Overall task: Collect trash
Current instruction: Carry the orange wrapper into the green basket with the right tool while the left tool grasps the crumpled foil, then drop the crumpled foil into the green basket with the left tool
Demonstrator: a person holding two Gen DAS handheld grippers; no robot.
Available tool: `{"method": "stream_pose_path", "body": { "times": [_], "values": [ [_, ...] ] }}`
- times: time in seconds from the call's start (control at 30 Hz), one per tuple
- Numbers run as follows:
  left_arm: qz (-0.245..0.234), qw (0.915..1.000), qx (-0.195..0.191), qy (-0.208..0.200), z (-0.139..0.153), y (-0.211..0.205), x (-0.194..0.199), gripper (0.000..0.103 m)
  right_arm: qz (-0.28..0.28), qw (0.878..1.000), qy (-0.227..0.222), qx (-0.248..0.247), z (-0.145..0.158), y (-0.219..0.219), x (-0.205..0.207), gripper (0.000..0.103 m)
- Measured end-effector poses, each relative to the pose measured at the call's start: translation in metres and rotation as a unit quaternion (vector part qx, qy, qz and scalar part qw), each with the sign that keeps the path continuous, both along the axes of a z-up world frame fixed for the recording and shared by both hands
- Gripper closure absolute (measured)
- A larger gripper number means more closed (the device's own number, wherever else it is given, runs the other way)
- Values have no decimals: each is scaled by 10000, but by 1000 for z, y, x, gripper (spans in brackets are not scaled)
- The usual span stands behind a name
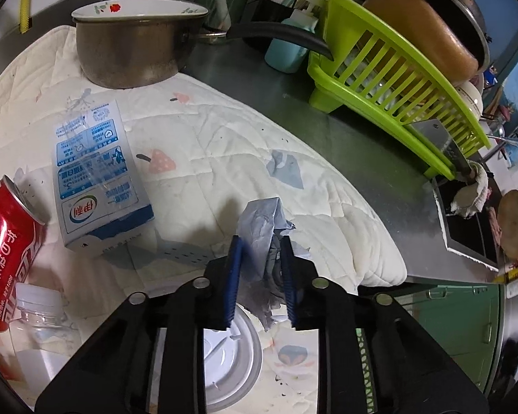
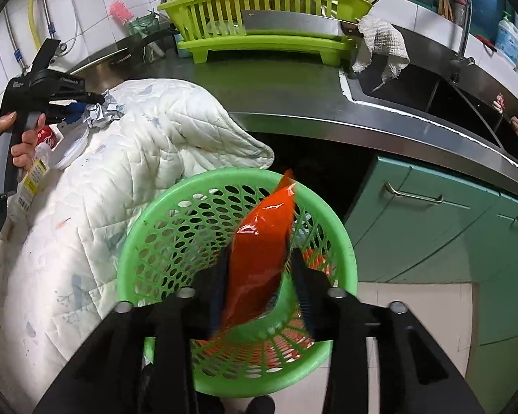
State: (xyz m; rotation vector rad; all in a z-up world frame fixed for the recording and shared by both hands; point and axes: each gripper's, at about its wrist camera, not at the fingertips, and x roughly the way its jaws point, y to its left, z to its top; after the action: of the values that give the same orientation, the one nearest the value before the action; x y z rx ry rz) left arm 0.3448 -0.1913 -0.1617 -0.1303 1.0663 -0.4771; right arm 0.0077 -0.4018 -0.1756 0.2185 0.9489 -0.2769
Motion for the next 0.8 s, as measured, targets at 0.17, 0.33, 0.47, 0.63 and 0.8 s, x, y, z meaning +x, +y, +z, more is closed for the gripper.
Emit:
{"method": "stream_pose_path", "body": {
  "times": [0.17, 0.33, 0.47, 0.63, 0.8],
  "values": [
    [-40, 9999, -84, -104, 10, 1, -7, 91, -88, 9999, -79, -4, 5, -4, -5, 49],
    [-194, 9993, -212, -259, 27, -1, -27, 92, -172, 9995, -258, 5, 16, -6, -14, 43],
    [-447, 9974, -406, -405, 46, -8, -55, 92, -240, 9989, -406, -3, 27, -9, -21, 43],
    [-801, 9938, -573, -510, 65, -24, -96, 92, -325, 9976, -604, -35, 41, -14, -31, 40],
    [-1221, 9892, -635, -502, 71, -45, -137, 92, -399, 9959, -810, -111, 56, -17, -42, 35]
  ]
}}
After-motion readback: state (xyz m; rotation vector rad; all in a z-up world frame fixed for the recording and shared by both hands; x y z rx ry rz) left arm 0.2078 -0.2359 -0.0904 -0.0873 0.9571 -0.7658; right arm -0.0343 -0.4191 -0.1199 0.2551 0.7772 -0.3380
